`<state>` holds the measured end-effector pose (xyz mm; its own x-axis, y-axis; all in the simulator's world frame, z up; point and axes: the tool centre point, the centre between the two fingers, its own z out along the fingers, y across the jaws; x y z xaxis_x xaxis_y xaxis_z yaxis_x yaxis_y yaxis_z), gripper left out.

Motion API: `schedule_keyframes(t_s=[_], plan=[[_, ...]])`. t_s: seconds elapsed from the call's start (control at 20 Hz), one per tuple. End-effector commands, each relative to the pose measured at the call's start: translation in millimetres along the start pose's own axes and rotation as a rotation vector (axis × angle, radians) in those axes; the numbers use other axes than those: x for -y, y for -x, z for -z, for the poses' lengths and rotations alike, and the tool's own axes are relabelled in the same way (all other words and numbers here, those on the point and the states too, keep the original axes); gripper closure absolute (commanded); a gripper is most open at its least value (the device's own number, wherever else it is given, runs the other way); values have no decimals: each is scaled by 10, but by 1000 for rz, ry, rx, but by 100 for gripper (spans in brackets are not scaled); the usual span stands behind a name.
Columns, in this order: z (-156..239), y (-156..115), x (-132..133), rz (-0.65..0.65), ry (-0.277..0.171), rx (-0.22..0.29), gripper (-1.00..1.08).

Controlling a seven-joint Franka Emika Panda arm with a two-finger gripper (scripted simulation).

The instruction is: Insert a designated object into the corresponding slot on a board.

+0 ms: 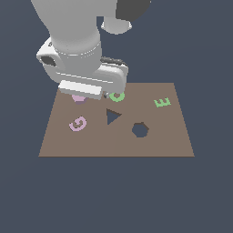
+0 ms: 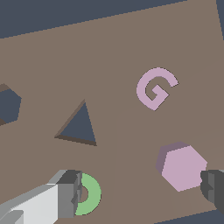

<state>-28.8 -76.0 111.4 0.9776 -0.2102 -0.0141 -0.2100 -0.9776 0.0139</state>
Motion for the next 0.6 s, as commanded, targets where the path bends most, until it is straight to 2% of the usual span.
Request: schedule_keyframes(t_s=[0.0,0.25,0.55], plan=[[-171,52,-215,-72,-2,-3,-92],[-434,157,-519,-179,-8,-9,-92],[-604,239,-700,-247,-13,-12,-92]])
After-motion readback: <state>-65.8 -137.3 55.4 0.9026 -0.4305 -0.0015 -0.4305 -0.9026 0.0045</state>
